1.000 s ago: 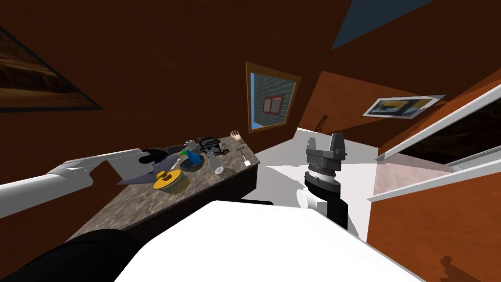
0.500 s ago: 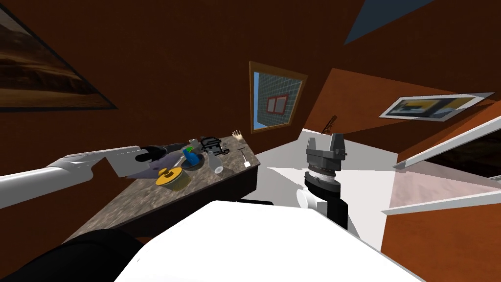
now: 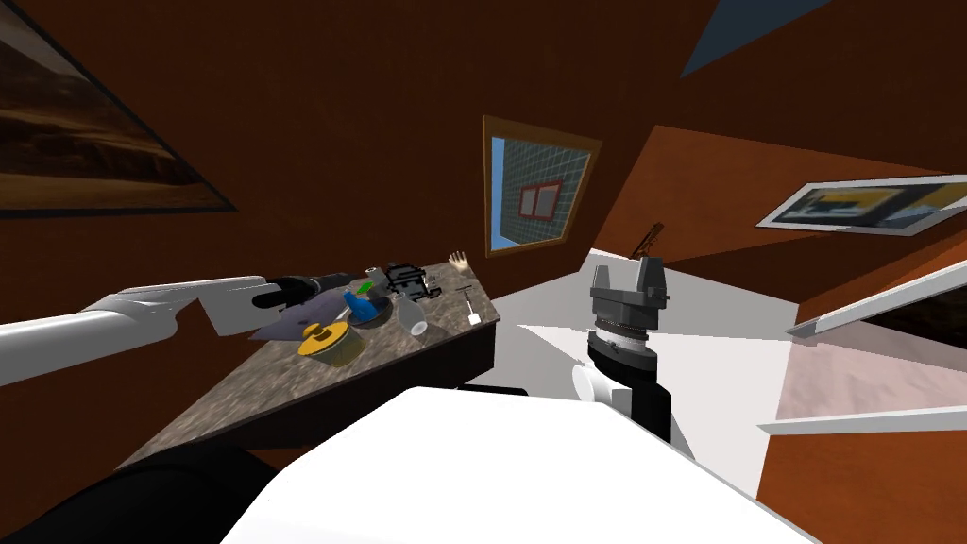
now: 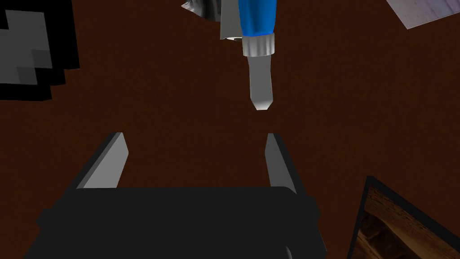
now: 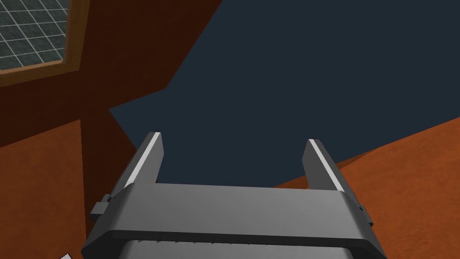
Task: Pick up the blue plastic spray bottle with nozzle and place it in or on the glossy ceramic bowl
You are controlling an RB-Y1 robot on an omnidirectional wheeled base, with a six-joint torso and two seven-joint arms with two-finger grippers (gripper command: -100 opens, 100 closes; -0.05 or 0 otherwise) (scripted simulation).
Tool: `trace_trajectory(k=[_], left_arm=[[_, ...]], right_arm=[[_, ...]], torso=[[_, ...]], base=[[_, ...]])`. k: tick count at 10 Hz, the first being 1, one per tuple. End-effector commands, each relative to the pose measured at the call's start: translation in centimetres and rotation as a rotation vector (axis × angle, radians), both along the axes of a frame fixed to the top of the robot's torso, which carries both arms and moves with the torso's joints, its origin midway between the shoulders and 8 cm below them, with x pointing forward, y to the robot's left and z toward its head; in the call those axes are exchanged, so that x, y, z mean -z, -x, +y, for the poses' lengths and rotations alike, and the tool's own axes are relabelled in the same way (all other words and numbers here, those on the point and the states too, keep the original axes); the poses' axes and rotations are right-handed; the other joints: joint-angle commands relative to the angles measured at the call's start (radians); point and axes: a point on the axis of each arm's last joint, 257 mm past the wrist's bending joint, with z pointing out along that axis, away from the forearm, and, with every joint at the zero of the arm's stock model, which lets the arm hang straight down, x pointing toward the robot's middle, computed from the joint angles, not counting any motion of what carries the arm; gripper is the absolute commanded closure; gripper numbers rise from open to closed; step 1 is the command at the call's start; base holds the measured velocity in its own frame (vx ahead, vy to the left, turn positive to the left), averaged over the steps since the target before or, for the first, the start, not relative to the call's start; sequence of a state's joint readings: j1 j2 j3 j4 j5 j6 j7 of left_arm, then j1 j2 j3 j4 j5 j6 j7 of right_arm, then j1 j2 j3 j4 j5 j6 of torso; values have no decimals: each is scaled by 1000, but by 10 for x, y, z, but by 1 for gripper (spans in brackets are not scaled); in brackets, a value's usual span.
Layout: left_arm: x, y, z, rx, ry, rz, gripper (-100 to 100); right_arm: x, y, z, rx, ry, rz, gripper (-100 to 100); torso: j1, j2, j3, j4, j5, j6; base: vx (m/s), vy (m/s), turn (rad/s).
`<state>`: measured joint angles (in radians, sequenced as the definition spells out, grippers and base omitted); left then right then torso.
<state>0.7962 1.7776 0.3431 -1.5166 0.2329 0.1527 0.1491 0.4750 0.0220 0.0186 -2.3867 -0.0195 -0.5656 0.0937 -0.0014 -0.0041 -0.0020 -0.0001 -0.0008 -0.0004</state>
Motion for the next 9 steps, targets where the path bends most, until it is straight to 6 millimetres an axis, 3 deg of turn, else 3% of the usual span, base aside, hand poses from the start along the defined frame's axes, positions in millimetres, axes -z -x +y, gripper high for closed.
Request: trace_trajectory(k=[1, 2, 4, 6, 9], left_arm=[[-6, -5, 4, 14, -5, 13, -100], [-12, -6, 10, 20, -13, 8, -100], [-11, -9, 1, 54, 2, 8, -100], [-24, -15, 10, 66, -14, 18, -100], [-23, -17, 3, 95, -1, 19, -100]], right_arm=[[0, 0, 0, 0, 0, 0, 0], [0, 0, 0, 0, 0, 0, 0], [0, 0, 0, 0, 0, 0, 0], [0, 0, 0, 0, 0, 0, 0], [0, 0, 0, 0, 0, 0, 0]], torso=[[0, 0, 0, 0, 0, 0], [-2, -1, 0, 0, 0, -1], [-3, -1, 0, 0, -1, 0], [-3, 0, 0, 0, 0, -2], [0, -1, 0, 0, 0, 0]], base=[[41, -58, 250], [39, -103, 188], [19, -39, -18], [32, -85, 222], [17, -18, -17]])
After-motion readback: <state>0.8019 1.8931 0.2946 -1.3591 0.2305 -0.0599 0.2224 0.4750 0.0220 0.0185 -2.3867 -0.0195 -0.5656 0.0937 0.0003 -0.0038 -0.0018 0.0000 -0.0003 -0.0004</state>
